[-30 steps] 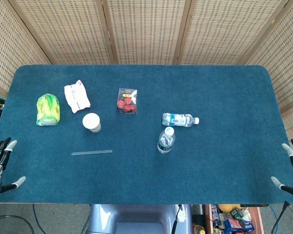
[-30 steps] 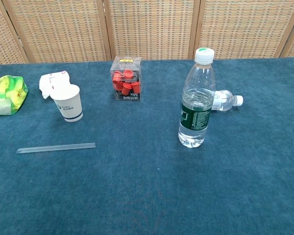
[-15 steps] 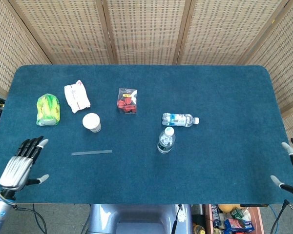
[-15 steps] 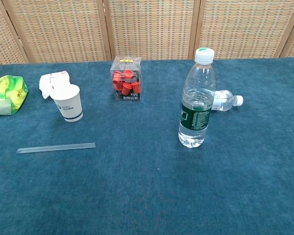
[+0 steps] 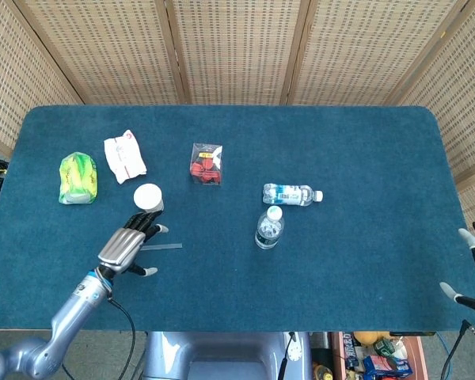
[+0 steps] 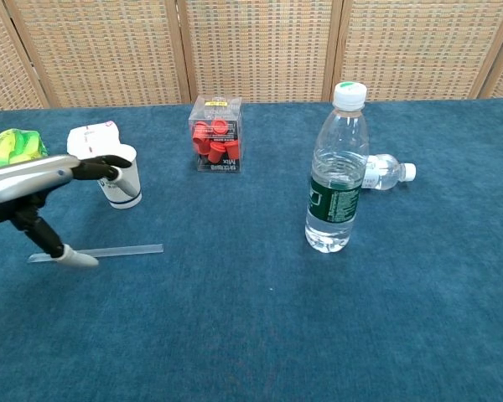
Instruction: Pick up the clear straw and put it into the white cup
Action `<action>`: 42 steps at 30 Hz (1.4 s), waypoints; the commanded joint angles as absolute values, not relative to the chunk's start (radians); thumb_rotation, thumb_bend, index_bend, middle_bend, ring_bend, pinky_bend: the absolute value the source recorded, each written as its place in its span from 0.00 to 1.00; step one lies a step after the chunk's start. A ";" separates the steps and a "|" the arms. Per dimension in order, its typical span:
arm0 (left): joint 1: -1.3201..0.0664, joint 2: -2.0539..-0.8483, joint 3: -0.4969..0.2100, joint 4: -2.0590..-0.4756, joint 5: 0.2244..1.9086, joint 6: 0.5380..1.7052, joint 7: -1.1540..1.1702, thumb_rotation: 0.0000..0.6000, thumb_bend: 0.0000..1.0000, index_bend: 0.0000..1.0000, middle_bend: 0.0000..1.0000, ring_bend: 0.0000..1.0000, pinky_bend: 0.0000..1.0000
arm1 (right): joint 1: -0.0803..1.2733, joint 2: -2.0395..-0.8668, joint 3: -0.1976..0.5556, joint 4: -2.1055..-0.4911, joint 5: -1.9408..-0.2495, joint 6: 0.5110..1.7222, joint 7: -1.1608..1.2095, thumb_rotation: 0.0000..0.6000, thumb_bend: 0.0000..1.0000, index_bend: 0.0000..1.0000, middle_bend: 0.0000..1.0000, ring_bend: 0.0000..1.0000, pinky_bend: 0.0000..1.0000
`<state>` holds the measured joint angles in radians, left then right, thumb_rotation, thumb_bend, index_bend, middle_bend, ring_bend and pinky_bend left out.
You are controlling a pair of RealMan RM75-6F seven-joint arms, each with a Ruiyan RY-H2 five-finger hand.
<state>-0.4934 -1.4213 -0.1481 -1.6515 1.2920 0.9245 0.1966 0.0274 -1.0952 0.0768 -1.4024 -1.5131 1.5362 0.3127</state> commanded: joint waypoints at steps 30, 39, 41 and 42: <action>-0.678 -1.621 -0.172 -1.475 0.956 0.856 0.388 1.00 0.27 0.41 0.00 0.00 0.00 | 0.039 -1.096 0.067 -1.399 -1.516 1.508 0.311 1.00 0.00 0.00 0.00 0.00 0.00; -0.704 -1.666 -0.164 -1.417 0.921 0.856 0.411 1.00 0.34 0.44 0.00 0.00 0.00 | 0.039 -1.095 0.068 -1.397 -1.508 1.502 0.318 1.00 0.00 0.00 0.00 0.00 0.00; -0.706 -1.669 -0.162 -1.414 0.914 0.857 0.413 1.00 0.34 0.45 0.00 0.00 0.00 | 0.039 -1.094 0.069 -1.397 -1.506 1.502 0.320 1.00 0.00 0.00 0.00 0.00 0.00; -0.707 -1.670 -0.162 -1.413 0.912 0.858 0.414 1.00 0.34 0.46 0.00 0.00 0.00 | 0.039 -1.094 0.069 -1.396 -1.505 1.501 0.321 1.00 0.00 0.00 0.00 0.00 0.00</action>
